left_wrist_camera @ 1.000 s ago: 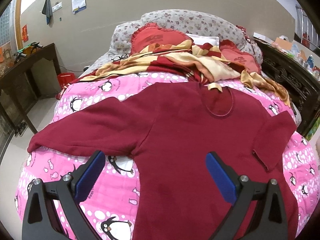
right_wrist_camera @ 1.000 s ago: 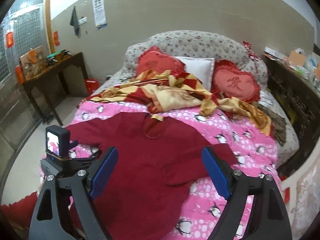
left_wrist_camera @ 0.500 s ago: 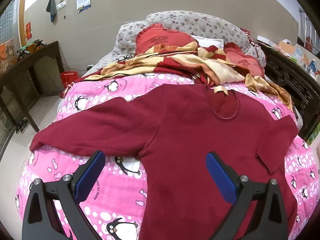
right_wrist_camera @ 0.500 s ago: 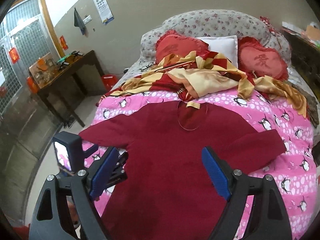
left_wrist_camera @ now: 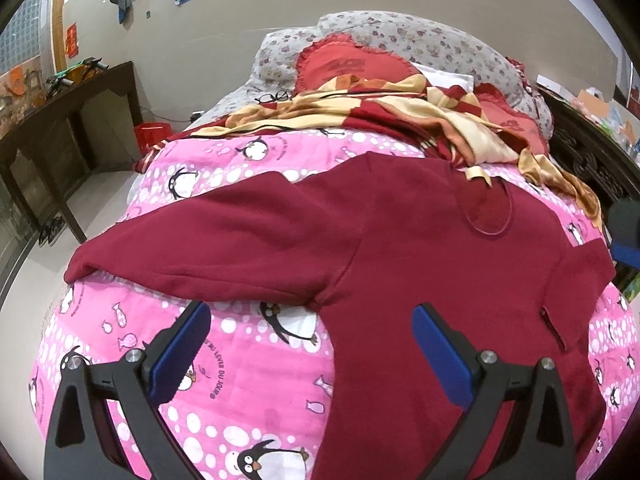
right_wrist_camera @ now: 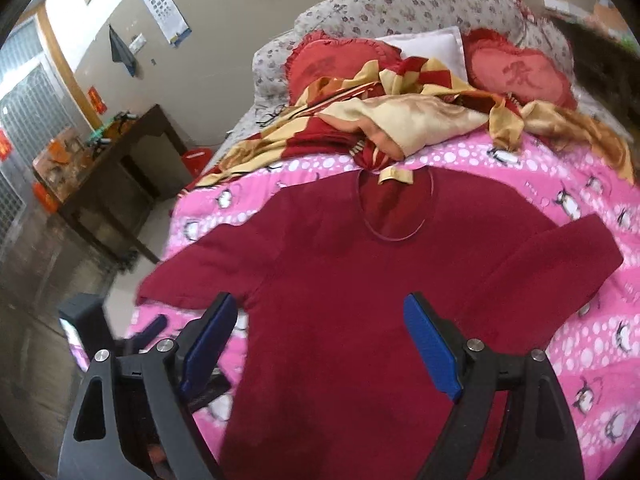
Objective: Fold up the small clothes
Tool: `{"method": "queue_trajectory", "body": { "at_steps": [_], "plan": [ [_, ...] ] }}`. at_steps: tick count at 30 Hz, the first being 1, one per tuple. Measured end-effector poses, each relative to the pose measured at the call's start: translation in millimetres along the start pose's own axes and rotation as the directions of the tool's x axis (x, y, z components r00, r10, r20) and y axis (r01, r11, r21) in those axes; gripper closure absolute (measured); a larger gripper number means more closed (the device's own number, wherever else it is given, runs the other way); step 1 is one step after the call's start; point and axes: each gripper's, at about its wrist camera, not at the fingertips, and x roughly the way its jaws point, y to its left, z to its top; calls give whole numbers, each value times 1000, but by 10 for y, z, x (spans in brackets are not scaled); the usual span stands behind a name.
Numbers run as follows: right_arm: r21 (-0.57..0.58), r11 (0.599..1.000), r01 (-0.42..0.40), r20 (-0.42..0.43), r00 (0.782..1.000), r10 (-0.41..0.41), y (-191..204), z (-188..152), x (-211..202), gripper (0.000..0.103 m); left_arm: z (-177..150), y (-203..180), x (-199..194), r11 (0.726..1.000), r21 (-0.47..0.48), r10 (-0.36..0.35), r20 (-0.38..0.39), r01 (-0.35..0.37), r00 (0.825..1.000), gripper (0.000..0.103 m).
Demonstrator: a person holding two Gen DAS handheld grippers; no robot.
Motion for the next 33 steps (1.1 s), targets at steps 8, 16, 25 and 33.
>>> {"method": "queue_trajectory", "body": {
  "at_steps": [8, 16, 25, 33],
  "plan": [
    [-106, 987, 119, 36, 993, -116, -15, -130, 305, 4, 0, 48, 75, 1000, -13, 4, -15, -4, 1000, 1],
    [-88, 984, 152, 14, 988, -151, -157, -210, 445, 4, 1, 40, 100, 1000, -16, -2, -20, 2, 1000, 1],
    [-51, 982, 180, -12, 983, -181, -322, -319, 516, 4, -9, -71, 156, 1000, -8, -20, -38, 20, 999, 1],
    [-16, 988, 153, -51, 987, -154, -522, -559, 470, 4, -57, -148, 144, 1000, 5, -27, -46, 28, 999, 1]
  ]
}}
